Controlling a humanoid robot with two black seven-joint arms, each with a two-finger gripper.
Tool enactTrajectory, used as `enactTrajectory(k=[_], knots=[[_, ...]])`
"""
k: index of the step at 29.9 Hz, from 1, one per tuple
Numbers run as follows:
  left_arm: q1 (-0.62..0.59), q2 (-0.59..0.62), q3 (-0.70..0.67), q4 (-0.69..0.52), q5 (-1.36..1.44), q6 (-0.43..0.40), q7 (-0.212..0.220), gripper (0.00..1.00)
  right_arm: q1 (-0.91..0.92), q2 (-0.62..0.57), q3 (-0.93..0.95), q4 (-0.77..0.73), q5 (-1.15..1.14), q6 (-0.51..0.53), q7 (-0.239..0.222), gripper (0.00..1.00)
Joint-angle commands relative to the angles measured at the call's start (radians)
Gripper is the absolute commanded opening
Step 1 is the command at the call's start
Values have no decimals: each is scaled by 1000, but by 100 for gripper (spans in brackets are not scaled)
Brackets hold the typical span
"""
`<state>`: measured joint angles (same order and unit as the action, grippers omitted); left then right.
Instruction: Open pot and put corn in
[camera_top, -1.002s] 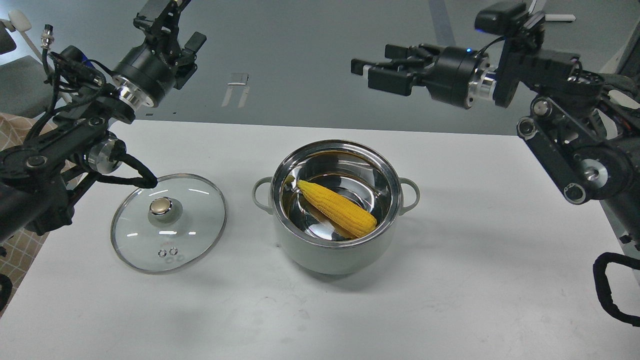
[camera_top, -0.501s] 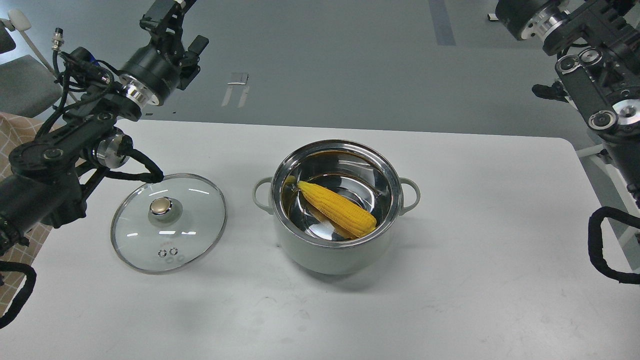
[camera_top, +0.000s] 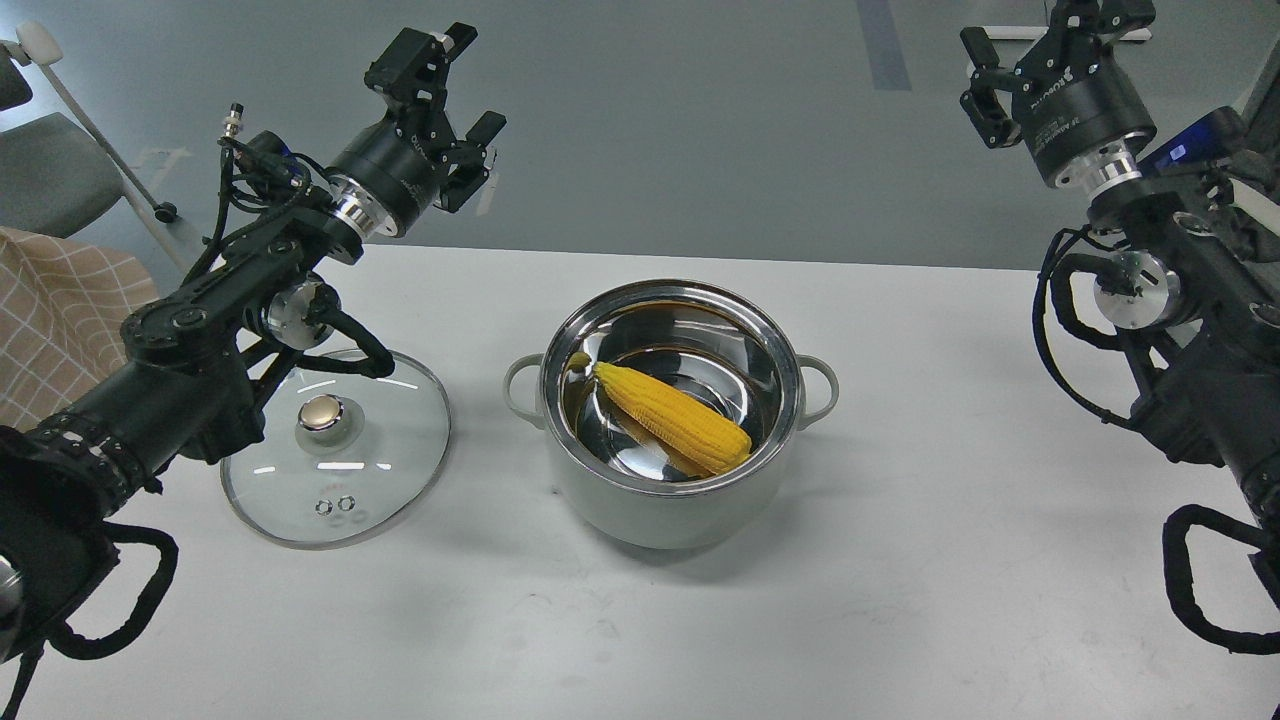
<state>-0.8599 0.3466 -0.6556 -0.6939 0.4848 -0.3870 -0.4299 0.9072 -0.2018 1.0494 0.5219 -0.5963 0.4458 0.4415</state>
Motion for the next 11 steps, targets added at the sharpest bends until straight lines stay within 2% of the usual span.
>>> enactTrajectory(k=[1, 11], knots=[[13, -18, -1, 36, -17, -99, -10, 98, -40, 10, 4, 0, 43, 22, 0, 100], [36, -20, -47, 50, -61, -102, -10, 98, -64, 45, 11, -6, 50, 40, 12, 100]])
